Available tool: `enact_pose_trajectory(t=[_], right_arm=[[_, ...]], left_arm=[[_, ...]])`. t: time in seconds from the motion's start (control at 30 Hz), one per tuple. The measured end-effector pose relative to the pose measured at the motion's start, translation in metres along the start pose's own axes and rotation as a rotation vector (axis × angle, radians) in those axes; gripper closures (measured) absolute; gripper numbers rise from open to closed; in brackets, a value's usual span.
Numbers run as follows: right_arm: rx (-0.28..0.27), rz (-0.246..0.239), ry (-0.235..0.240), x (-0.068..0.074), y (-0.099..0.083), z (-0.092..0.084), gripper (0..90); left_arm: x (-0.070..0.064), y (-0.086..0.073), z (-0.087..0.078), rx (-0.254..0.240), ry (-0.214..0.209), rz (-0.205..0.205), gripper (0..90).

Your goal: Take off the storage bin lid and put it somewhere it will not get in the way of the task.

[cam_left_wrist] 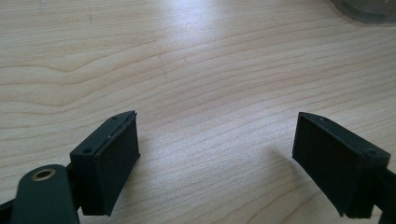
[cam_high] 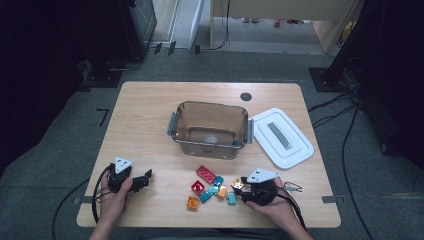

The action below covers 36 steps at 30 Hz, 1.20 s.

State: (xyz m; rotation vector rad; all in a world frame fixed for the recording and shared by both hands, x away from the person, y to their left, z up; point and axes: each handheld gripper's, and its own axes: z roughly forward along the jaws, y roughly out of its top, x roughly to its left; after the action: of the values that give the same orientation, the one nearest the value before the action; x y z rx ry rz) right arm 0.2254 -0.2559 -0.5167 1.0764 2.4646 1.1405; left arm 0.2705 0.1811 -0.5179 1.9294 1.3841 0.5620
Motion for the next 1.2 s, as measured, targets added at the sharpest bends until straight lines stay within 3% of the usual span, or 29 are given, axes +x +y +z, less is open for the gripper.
enact_pose_trajectory(t=[0.1,0.5,0.9,1.2], right_arm=[[-0.002,0.0,0.003,-0.001,0.0,-0.001,59.4],[-0.021,-0.006,0.016,-0.001,0.005,-0.008,60.0],[-0.12,0.004,0.023,-0.011,0.037,-0.044,60.1],[-0.181,-0.03,0.034,-0.012,0.069,-0.07,60.1]], left_arm=[[0.0,0.0,0.0,0.001,0.002,0.002,14.6],[0.0,0.0,0.0,0.0,0.0,0.001,14.6],[-0.001,0.0,0.0,0.002,0.004,0.005,14.5],[0.0,0.0,0.0,0.002,0.003,0.005,14.5]])
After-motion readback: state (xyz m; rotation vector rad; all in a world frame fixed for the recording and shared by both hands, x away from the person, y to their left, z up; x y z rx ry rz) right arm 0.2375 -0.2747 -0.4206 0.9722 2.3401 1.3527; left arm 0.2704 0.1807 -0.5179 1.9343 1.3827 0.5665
